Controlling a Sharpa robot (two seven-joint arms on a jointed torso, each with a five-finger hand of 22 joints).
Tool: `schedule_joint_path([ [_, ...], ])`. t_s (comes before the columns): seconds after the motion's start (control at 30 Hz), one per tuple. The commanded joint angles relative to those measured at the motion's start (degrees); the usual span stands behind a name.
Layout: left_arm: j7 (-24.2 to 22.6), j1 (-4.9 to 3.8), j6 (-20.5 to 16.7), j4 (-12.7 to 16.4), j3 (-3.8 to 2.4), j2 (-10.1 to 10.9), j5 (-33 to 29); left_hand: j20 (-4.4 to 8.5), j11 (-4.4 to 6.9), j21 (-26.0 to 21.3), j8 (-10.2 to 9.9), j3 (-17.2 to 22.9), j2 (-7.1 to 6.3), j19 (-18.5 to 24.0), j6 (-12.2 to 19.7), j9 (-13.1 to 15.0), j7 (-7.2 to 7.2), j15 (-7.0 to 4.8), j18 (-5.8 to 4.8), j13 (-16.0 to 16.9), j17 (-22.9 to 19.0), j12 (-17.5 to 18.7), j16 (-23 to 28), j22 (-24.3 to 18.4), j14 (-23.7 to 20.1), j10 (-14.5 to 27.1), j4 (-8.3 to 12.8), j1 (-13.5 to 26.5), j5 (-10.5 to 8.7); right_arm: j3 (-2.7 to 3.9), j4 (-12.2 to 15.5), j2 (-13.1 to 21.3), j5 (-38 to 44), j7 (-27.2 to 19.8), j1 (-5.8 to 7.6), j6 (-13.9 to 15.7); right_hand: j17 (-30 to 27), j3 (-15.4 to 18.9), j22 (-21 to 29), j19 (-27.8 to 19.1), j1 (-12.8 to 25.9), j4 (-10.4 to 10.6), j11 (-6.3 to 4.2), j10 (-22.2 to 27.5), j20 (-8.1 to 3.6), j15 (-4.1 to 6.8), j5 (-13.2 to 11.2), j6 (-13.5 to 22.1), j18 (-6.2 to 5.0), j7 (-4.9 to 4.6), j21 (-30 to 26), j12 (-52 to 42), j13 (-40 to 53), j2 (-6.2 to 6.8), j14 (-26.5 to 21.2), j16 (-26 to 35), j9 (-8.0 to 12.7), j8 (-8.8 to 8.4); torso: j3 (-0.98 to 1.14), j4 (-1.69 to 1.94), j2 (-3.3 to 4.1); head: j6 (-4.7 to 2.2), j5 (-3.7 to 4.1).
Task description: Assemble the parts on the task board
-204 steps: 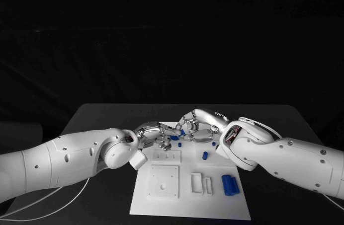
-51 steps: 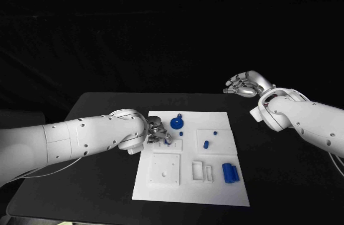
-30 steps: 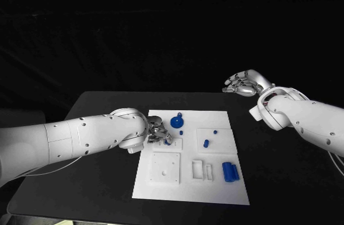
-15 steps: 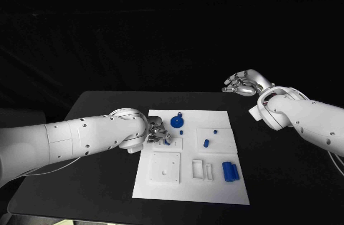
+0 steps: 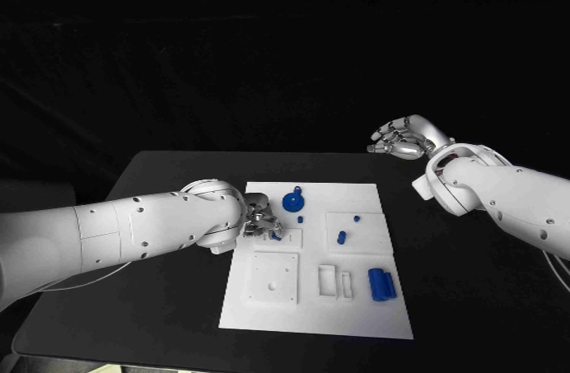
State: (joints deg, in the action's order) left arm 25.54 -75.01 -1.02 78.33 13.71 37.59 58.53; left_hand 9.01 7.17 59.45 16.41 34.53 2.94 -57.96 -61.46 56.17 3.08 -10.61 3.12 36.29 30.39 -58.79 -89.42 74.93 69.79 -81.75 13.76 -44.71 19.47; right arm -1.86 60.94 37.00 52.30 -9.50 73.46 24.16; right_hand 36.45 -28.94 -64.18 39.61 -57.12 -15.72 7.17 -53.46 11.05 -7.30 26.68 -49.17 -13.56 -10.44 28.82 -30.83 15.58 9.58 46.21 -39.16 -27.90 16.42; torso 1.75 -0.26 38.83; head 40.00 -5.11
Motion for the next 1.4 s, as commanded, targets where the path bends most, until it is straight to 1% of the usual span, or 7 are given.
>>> schedule_joint_path([
  [0.03,0.05,0.07,1.01,0.07,0.0,-0.14,0.82,6.72,0.89,0.3,4.68,0.2,0.74,0.13,-12.18,0.58,-5.11,-3.34,0.37,-0.06,0.04,-0.27,-0.06,0.92,2.95,1.18,0.01,-0.18,-0.24,0.03,0.05,-0.08,0.0,-0.65,0.05,-0.77,-0.07,0.31,-0.06,0.04,-0.31,0.0,-0.1,-0.38,0.51,-0.03,0.42,0.22,-0.33,-0.04,-0.22,0.17,-0.1,-0.27,-0.45,-0.34,0.07,0.3,0.01,-0.01,0.02,0.01,-0.01],
  [0.27,-0.14,0.23,1.05,-0.05,0.0,-0.41,0.5,6.66,0.84,0.27,4.71,0.07,0.7,0.2,-12.11,0.53,-5.06,-3.3,0.33,-0.17,0.04,-0.28,0.01,0.89,2.91,1.21,-0.29,0.13,-0.59,0.03,0.03,-0.1,0.0,-0.65,0.05,-0.79,-0.2,0.32,-0.09,0.03,-0.33,-0.02,-0.1,-0.37,0.52,-0.04,0.53,0.21,-0.35,-0.04,-0.26,0.15,-0.2,-0.28,-0.49,-0.42,0.09,0.3,0.02,-0.02,0.02,-0.01,0.01],
  [0.37,-0.14,0.32,1.17,-0.09,-0.01,-0.51,0.5,6.67,0.83,0.28,4.81,-0.06,0.64,0.29,-12.04,0.4,-5.06,-3.27,0.38,-0.37,0.05,-0.34,0.07,0.89,2.87,1.24,-0.75,0.43,-2.73,0.03,0.06,-0.1,0.0,-0.67,0.05,-0.76,-0.28,0.33,-0.12,0.03,-0.36,-0.03,-0.09,-0.37,0.53,-0.04,0.62,0.21,-0.36,-0.04,-0.29,0.14,-0.27,-0.29,-0.51,-0.47,0.1,0.3,0.02,-0.04,0.0,-0.03,0.0],
  [0.9,-0.17,0.35,2.0,-0.19,-0.01,-0.67,0.45,6.64,0.83,0.29,4.92,-0.16,0.63,0.33,-12.09,0.31,-5.07,-3.27,0.37,-0.46,0.1,-0.46,0.03,0.87,2.9,1.22,-1.23,0.8,-3.27,0.03,0.12,-0.16,0.0,-0.68,0.04,-0.84,-0.55,0.36,-0.19,0.02,-0.38,-0.05,-0.09,-0.39,0.58,-0.05,0.9,0.19,-0.39,-0.04,-0.37,0.09,-0.48,-0.33,-0.58,-0.65,0.13,0.3,0.02,-0.03,0.01,0.03,0.05],
  [1.03,-0.17,0.35,1.79,-0.37,-0.01,-0.71,0.41,6.68,0.86,0.27,5.08,-0.47,0.03,0.46,-12.02,0.09,-5.11,-3.31,0.49,-0.65,0.18,-0.66,0.04,0.84,2.84,1.33,-2.41,1.46,-8.52,0.03,0.12,-0.17,0.0,-0.68,0.04,-0.84,-0.6,0.37,-0.21,0.02,-0.39,-0.05,-0.09,-0.39,0.58,-0.06,0.95,0.19,-0.39,-0.04,-0.39,0.08,-0.52,-0.32,-0.59,-0.68,0.14,0.3,0.03,-0.01,0.02,0.0,0.06],
  [1.17,-0.14,0.35,1.28,-0.5,-0.01,-0.7,0.42,6.69,0.87,0.29,5.11,-0.55,-0.24,0.51,-11.88,-0.01,-5.1,-3.32,0.54,-0.78,0.18,-0.69,0.12,0.85,2.78,1.41,-2.7,1.5,-10.06,0.03,0.13,-0.16,0.0,-0.69,0.04,-0.85,-0.65,0.38,-0.23,0.02,-0.38,-0.05,-0.09,-0.39,0.59,-0.06,0.98,0.19,-0.4,-0.04,-0.4,0.07,-0.56,-0.32,-0.61,-0.71,0.15,0.3,0.01,-0.01,0.0,-0.02,0.07],
  [1.4,-0.17,0.35,0.91,-0.61,-0.02,-0.72,0.42,6.66,0.75,0.28,5.21,-0.85,-0.96,0.74,-11.45,-0.27,-4.99,-3.22,0.63,-1.33,0.11,-0.62,0.4,0.86,2.62,1.5,-3.64,1.57,-15.41,0.02,0.1,-0.15,0.0,-0.7,0.04,-0.85,-0.74,0.42,-0.25,0.01,-0.35,-0.04,-0.08,-0.38,0.61,-0.07,1.01,0.2,-0.4,-0.05,-0.44,0.05,-0.63,-0.31,-0.64,-0.76,0.16,0.29,0.0,-0.01,0.01,-0.01,0.15],
])
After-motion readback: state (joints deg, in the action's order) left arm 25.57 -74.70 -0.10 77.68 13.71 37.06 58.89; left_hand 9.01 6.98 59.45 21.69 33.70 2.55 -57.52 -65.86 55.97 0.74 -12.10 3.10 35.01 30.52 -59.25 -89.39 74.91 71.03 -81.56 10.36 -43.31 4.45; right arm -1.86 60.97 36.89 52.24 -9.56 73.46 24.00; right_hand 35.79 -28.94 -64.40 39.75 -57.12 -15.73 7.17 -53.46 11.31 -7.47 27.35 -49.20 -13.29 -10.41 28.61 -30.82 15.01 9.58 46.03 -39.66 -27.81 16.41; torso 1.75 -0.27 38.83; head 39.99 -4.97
